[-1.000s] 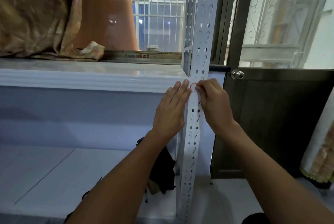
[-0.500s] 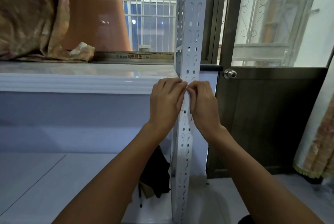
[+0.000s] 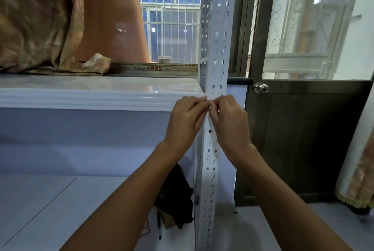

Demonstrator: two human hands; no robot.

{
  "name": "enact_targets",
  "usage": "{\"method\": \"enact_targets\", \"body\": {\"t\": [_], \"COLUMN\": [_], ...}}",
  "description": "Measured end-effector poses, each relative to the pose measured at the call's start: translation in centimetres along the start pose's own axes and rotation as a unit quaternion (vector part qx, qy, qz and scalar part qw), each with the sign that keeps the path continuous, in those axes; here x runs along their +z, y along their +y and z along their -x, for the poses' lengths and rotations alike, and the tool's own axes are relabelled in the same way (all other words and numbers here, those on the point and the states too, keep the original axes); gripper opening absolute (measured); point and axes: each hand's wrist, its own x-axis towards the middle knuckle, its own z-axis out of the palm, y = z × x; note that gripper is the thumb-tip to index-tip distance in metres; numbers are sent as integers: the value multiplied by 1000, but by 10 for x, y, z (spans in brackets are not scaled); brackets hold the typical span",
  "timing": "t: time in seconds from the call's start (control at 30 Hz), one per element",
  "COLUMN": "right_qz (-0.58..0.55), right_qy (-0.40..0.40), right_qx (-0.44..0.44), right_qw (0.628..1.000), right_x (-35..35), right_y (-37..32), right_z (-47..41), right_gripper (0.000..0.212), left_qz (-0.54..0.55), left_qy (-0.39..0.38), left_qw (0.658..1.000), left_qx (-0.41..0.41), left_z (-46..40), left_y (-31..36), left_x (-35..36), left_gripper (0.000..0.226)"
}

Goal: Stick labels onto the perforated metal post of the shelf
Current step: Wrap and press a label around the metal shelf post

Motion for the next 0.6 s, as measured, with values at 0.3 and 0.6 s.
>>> {"method": "enact_targets", "body": {"t": [0.3,0.6], "right_qz": [84,4], "right_qy": [-41,-95], "right_qx": [-109,-161], "right_qw": [990,982], "right_x": [6,-3], "right_y": [16,35], "right_z": [-12,-7], "right_gripper": [11,8], "left_qz": [-46,-154], "left_qy": [-40,-66], "left_qw": [996,979], "left_qx": [59,116], "left_z": [7,10], "left_y": [-5,5], "left_x": [-6,-7], "left_gripper": [36,56]}}
